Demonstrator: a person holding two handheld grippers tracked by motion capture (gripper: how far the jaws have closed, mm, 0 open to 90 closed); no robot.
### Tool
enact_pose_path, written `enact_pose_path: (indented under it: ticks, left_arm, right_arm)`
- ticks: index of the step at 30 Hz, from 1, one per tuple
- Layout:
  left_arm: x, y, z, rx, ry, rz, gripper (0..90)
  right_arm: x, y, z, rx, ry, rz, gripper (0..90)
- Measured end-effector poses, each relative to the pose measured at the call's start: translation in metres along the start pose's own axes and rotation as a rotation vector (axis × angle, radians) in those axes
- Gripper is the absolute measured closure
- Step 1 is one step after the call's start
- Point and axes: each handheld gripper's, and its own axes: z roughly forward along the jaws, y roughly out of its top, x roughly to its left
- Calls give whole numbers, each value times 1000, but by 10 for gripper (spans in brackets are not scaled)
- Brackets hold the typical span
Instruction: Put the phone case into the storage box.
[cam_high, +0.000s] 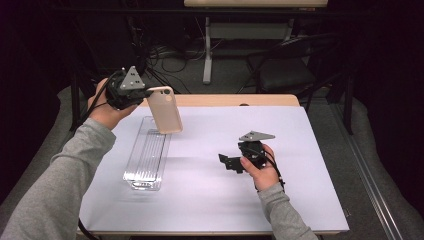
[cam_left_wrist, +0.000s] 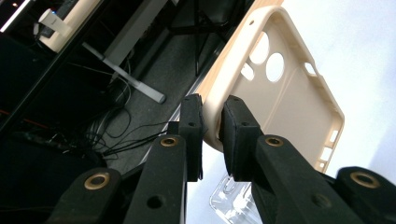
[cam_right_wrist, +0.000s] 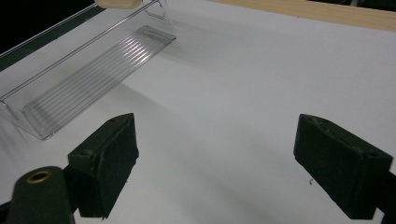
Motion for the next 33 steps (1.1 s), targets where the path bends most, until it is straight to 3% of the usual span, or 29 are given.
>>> enact_pose_path:
  ticks: [3, 11, 16, 21, 33]
  left_arm:
    - [2, 0, 1, 13, 4, 17, 793]
    - [6, -5, 6, 39, -6, 8, 793]
    - [11, -9, 8, 41, -9, -21, 793]
    - [18, -13, 7, 44, 31, -31, 792]
    - [33, -26, 9, 63, 54, -68, 793]
  right_arm:
    - [0, 0, -1, 2, 2, 0, 131]
    - [-2, -1, -1, 3, -3, 9, 131]
    - [-3, -2, -1, -2, -5, 13, 131]
    - [-3, -4, -1, 6, -4, 12, 133]
    - [-4, -6, 1, 15, -8, 17, 133]
